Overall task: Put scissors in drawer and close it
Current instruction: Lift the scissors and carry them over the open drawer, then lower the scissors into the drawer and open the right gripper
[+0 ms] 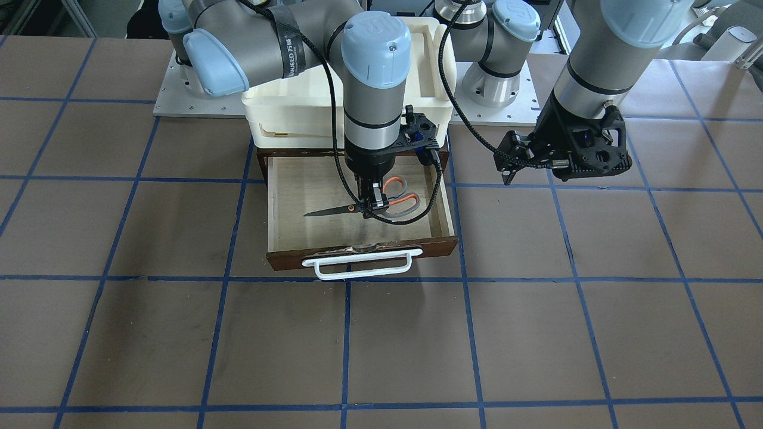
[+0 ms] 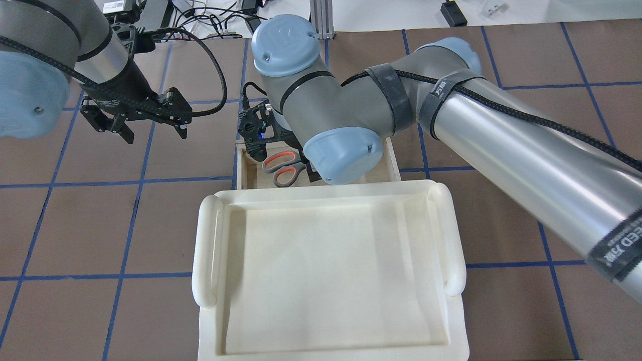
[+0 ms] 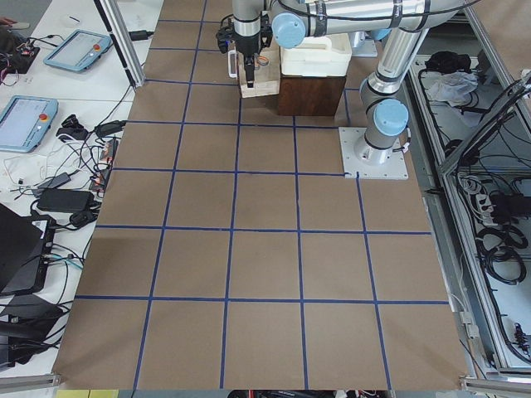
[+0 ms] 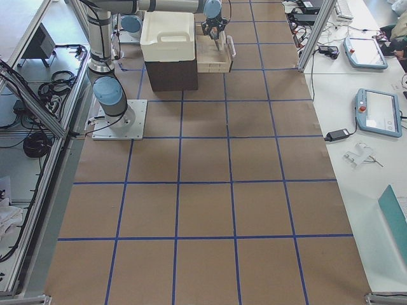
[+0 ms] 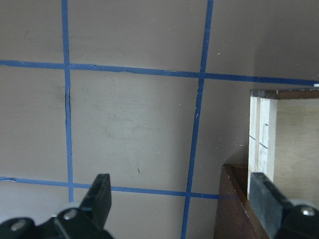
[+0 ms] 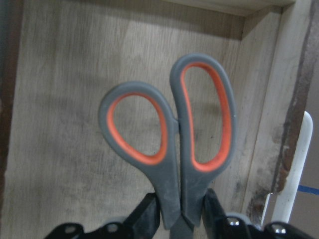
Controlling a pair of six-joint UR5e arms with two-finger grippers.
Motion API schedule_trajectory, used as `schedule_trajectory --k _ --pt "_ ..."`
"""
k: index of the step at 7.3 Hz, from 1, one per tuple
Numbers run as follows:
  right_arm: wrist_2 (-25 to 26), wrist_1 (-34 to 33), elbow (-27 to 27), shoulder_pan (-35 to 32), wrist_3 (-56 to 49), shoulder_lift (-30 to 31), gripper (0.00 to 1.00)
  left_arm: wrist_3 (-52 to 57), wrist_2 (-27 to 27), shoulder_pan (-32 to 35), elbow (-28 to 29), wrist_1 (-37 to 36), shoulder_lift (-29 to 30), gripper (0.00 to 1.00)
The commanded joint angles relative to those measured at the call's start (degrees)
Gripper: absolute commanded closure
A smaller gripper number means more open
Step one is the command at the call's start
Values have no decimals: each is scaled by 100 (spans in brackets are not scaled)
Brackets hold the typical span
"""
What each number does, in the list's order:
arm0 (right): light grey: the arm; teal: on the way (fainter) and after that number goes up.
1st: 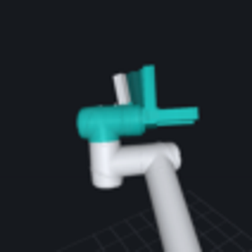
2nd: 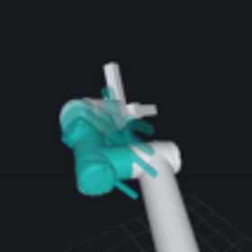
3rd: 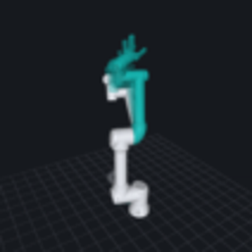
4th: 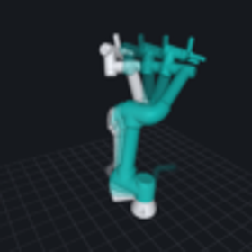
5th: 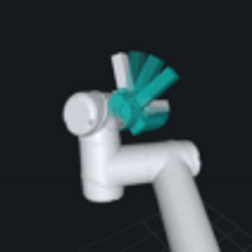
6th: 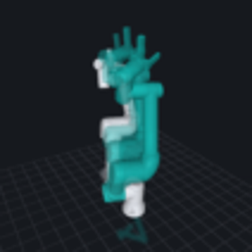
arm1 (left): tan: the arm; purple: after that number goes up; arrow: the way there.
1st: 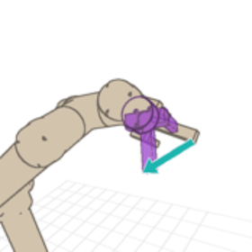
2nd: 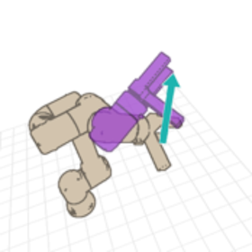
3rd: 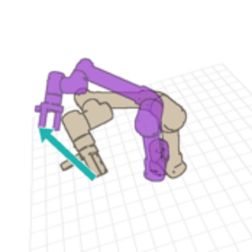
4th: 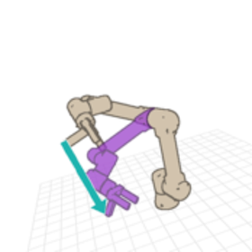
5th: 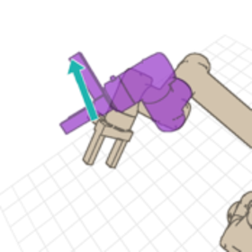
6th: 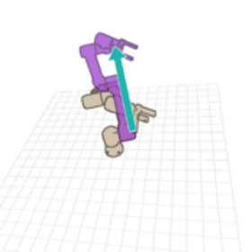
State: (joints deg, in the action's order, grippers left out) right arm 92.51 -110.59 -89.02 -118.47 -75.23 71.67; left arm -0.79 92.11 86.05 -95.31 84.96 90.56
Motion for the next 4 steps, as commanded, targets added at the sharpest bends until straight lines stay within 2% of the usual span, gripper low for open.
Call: schedule_trajectory --k 1,4 --pt "21 -15 -10 -10 53 -30 85 0 -9 0 -5 -14 6 0" --pt "30 -32 -10 -10 53 -30 83 0 -9 0 -5 -14 6 0"
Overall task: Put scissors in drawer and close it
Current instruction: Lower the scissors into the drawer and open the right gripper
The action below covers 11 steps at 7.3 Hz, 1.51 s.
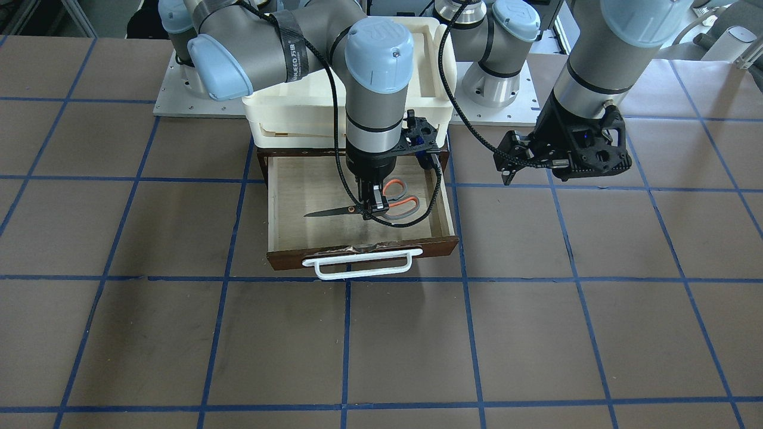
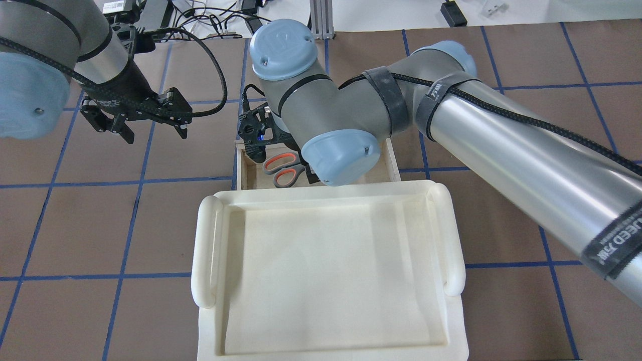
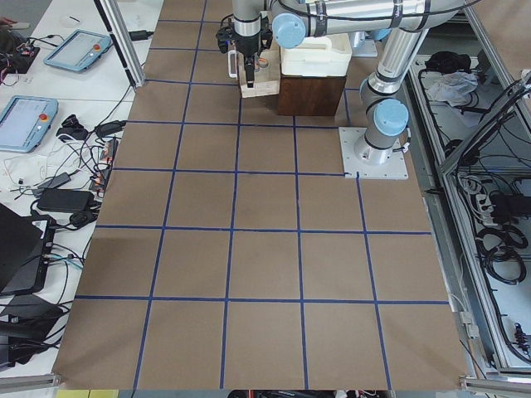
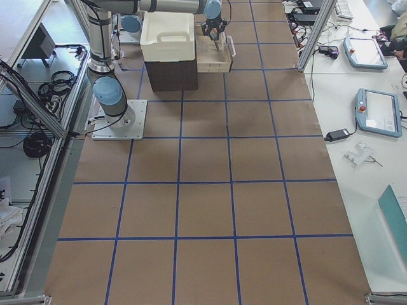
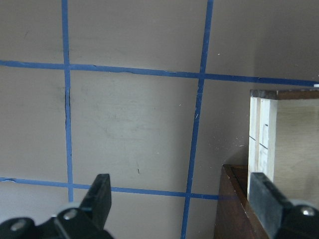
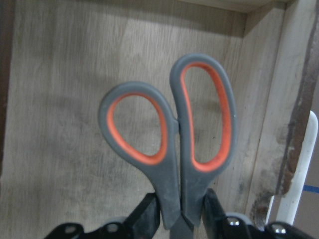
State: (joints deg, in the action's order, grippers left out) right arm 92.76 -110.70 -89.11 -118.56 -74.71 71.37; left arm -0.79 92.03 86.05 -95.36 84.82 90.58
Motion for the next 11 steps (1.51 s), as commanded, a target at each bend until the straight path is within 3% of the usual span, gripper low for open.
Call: schedule_trajectory --k 1,8,11 --pt "-4 -39 -1 17 35 -9 83 0 0 0 0 0 4 0" --pt "-83 31 -18 61 501 -9 83 53 -9 9 0 -9 -5 0" --pt "-65 -4 -264 43 703 87 82 70 -9 9 0 -9 4 0"
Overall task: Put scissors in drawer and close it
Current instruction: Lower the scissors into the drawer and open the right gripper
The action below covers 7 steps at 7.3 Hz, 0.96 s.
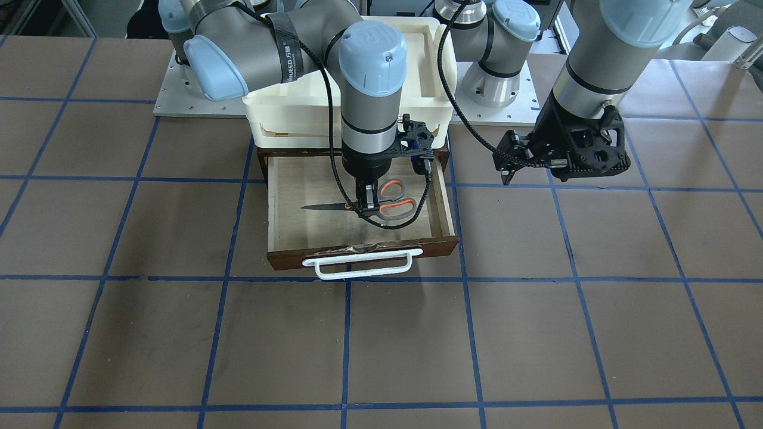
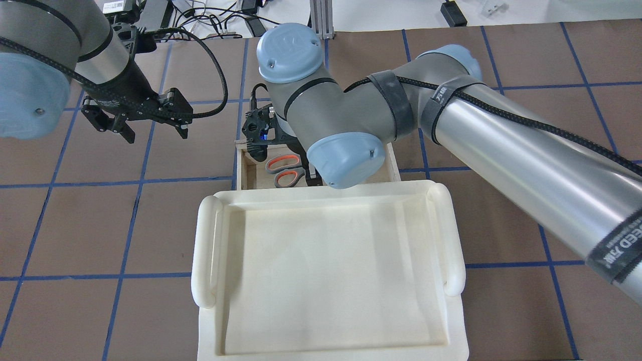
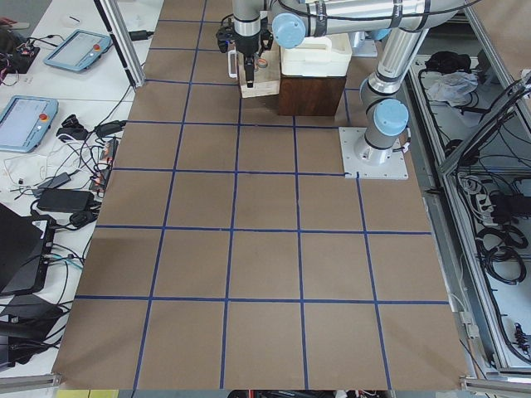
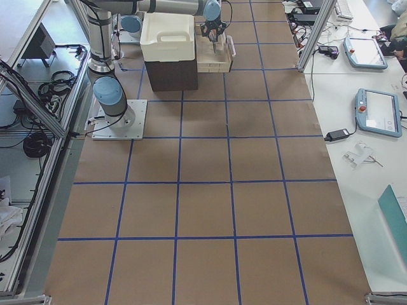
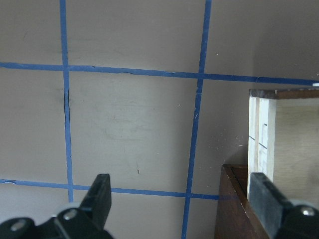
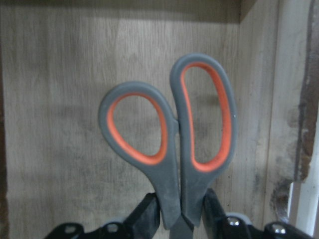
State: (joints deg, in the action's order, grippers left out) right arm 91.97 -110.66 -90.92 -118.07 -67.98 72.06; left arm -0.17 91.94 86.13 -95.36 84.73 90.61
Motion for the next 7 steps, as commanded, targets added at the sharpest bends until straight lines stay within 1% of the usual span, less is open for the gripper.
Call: schedule_trajectory --k 1,3,4,5,7 --pt "-4 -17 -101 -5 30 36 82 8 0 0 0 8 1 0" --pt "-4 -61 -101 -5 30 27 82 8 0 0 0 0 1 0" --pt "-4 -69 -101 -5 39 27 71 8 0 0 0 0 1 0" --pt "-30 -52 -101 -5 48 27 1 8 0 0 0 0 18 0" --pt "-21 -61 -101 4 39 27 0 8 0 0 9 0 18 0"
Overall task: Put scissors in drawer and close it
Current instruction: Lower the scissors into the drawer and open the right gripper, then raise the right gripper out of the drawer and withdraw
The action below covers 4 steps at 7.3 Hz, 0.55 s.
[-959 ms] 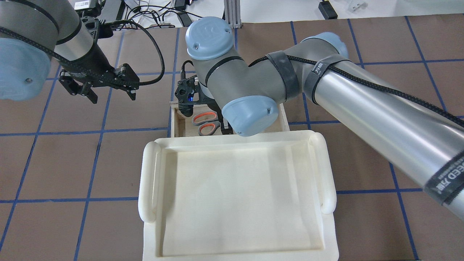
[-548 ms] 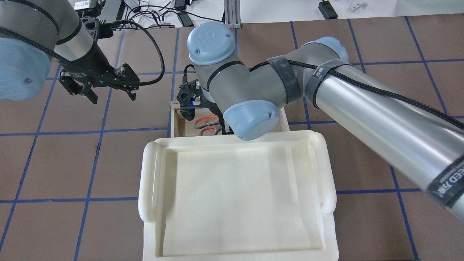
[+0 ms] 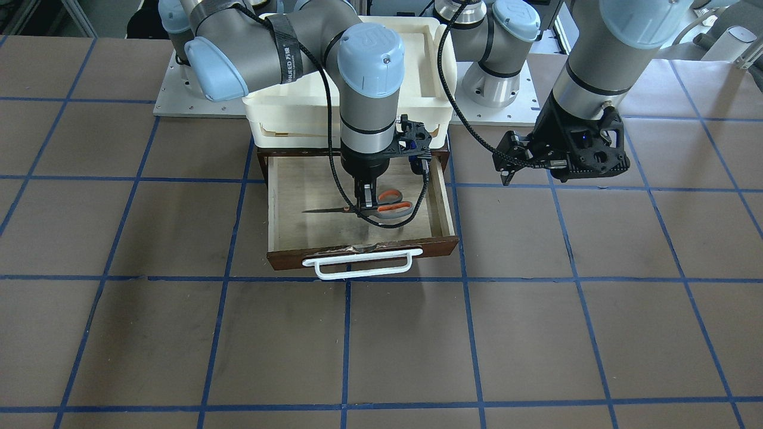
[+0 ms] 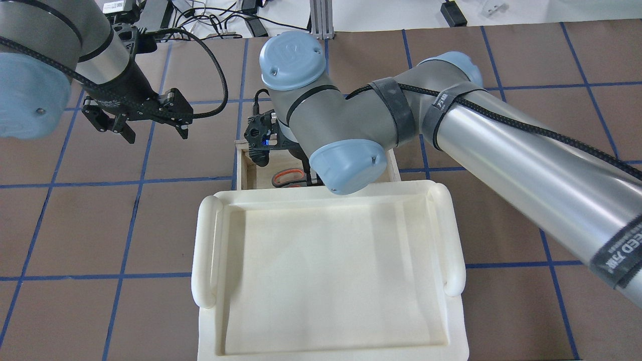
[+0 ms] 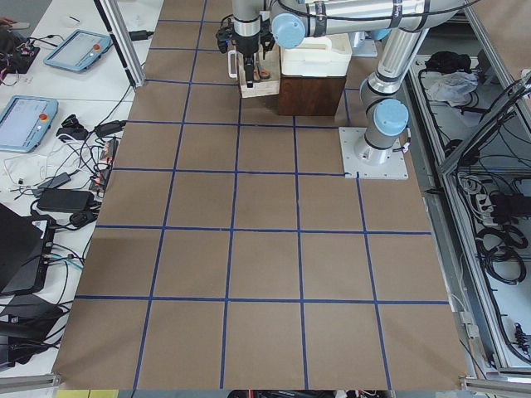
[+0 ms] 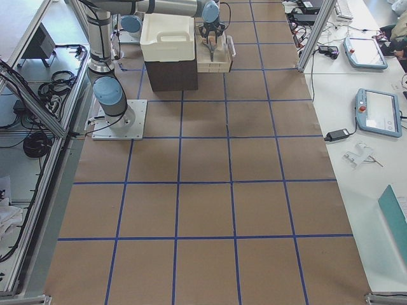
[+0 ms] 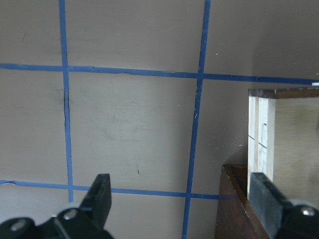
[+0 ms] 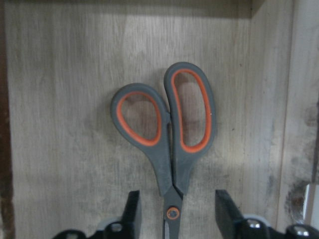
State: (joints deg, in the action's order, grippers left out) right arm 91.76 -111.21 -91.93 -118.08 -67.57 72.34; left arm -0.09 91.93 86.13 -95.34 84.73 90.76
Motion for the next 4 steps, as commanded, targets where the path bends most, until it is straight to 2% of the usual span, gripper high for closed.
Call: schedule_trajectory --k 1,3,4 --pt "-1 -67 26 30 -63 8 0 0 0 0 -2 0 3 0" --pt "-1 -198 183 223 -46 104 0 0 0 0 -2 0 3 0" --pt "8 -173 324 546 -20 288 0 -9 0 0 -2 0 12 0"
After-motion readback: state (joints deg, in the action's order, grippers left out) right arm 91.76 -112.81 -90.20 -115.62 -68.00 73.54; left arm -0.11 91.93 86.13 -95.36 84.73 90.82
